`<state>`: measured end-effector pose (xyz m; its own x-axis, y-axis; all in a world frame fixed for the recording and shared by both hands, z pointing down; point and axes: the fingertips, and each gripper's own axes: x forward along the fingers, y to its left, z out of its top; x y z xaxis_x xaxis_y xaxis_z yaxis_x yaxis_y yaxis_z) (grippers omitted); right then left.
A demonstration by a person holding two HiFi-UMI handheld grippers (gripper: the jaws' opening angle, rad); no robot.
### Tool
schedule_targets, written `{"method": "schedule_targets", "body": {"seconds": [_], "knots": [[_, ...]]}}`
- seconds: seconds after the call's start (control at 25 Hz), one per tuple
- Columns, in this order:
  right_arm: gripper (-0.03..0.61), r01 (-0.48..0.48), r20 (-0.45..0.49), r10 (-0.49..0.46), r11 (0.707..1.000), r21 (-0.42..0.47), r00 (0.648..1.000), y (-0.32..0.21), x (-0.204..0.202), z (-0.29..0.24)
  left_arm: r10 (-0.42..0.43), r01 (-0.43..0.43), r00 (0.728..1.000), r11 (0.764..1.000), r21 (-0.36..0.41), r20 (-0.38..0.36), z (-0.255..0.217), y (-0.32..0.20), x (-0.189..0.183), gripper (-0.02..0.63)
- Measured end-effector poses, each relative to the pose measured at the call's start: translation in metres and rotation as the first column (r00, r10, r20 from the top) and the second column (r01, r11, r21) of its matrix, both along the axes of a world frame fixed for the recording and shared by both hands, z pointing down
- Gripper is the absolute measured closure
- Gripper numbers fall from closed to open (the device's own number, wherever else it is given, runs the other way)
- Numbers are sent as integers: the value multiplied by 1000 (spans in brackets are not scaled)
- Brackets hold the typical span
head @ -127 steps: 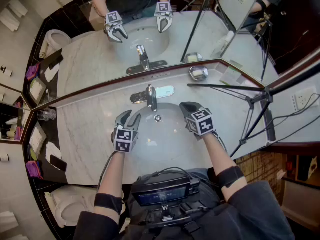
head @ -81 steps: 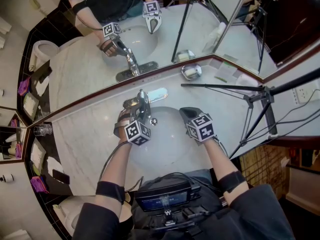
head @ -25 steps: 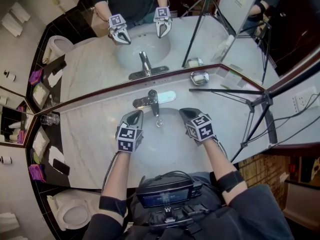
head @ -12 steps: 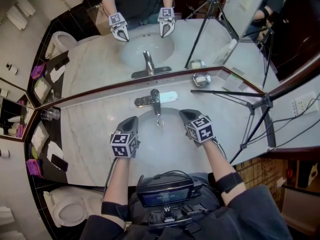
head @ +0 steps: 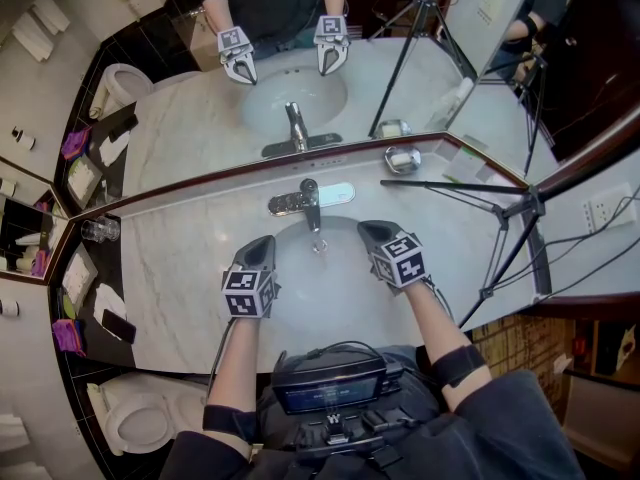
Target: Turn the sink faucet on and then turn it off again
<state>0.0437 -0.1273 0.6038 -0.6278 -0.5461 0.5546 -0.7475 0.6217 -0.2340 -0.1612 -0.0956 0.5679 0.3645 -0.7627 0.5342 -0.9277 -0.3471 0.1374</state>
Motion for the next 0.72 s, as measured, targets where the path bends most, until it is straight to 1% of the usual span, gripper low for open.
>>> {"method": "schedule_targets", "body": {"seconds": [0.16, 0.28, 0.36, 0.48, 0.56, 0.6, 0.68, 0.72], "knots": [[554, -2, -2, 2, 1000, -3, 1000, 1, 1, 1, -1, 1, 1000, 1000, 3, 11, 0, -3, -1, 611], [554, -5, -1, 5, 1000, -6, 1000, 1, 2, 2, 15, -16, 998, 1000, 22, 65, 1, -10, -2, 609], [554, -7, 0, 7, 1000, -9, 1000, 1, 3, 4, 56, -60, 992, 998, 33, 113, 2, -16, 4, 569], [554, -11, -2, 11, 1000, -15, 1000, 1, 6, 7, 148, -153, 978, 988, 23, 144, -3, -24, 25, 519], [554, -14, -2, 14, 1000, -18, 1000, 0, 7, 8, 208, -214, 960, 977, 15, 185, -1, -30, 36, 485], [554, -15, -3, 15, 1000, -19, 1000, -1, 8, 8, 237, -245, 947, 969, 9, 215, 3, -34, 40, 474], [554, -18, -3, 18, 1000, -20, 1000, -3, 8, 8, 294, -304, 912, 953, -8, 285, 13, -42, 48, 448], [554, -20, -4, 19, 1000, -21, 1000, -3, 9, 9, 322, -335, 890, 942, -17, 324, 18, -46, 51, 445]]}}
